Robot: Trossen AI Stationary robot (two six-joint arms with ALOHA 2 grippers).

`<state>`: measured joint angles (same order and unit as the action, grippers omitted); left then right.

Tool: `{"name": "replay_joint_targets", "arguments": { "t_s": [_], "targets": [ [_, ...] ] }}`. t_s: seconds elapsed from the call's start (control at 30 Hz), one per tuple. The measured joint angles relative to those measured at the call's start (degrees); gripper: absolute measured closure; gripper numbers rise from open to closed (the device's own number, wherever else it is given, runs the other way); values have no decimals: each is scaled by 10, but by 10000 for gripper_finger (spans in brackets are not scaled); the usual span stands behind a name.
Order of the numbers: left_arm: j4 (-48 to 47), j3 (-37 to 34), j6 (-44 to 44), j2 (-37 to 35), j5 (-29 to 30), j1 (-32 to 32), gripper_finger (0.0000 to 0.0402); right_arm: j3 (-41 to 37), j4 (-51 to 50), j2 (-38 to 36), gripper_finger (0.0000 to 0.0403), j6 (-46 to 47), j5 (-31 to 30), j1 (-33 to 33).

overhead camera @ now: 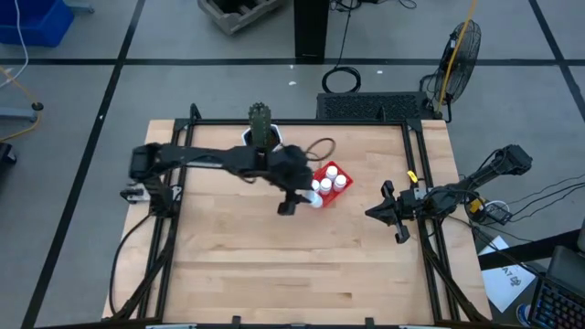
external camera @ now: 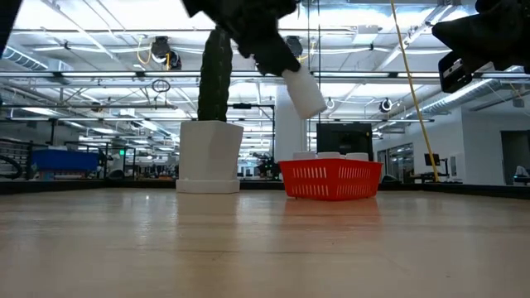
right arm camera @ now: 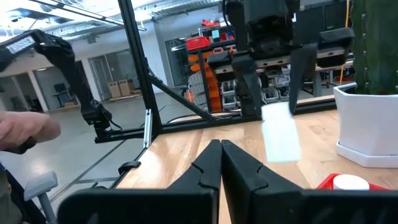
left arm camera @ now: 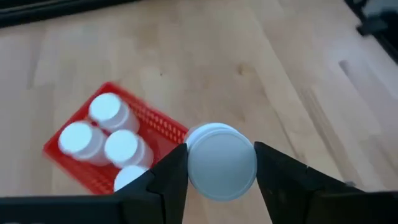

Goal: Pick and place pill bottles into a basket
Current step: Put the white pill bottle into the red bin

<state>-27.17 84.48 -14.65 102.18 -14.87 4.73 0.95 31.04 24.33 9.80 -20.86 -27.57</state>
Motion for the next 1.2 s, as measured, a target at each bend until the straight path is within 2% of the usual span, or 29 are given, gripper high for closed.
{"name": "replay_joint_targets", "arguments": {
  "t_s": [0.1,0.23,0.33,0.43,0.6,0.73,0.9,1.1,1.2],
  "targets": [
    [-37,69,-32,52,-2,-1,224,0,0,0,399,0,0,0],
    [-71,136,-57,109,1,1,239,0,0,0,399,0,0,0],
    [-97,166,-76,141,35,2,240,0,0,0,399,0,0,0],
    [-98,169,-91,160,63,4,237,0,0,0,399,0,0,0],
    [-98,170,-94,165,58,16,220,0,1,0,399,0,0,0],
    [-94,170,-102,171,58,23,238,0,0,0,399,0,0,0],
    [-89,170,-109,185,53,24,240,0,0,0,399,0,0,0],
    [-98,170,-111,208,48,25,211,0,1,0,399,0,0,0],
    [-88,170,-111,218,49,25,213,0,1,0,399,0,0,0]
  ]
}}
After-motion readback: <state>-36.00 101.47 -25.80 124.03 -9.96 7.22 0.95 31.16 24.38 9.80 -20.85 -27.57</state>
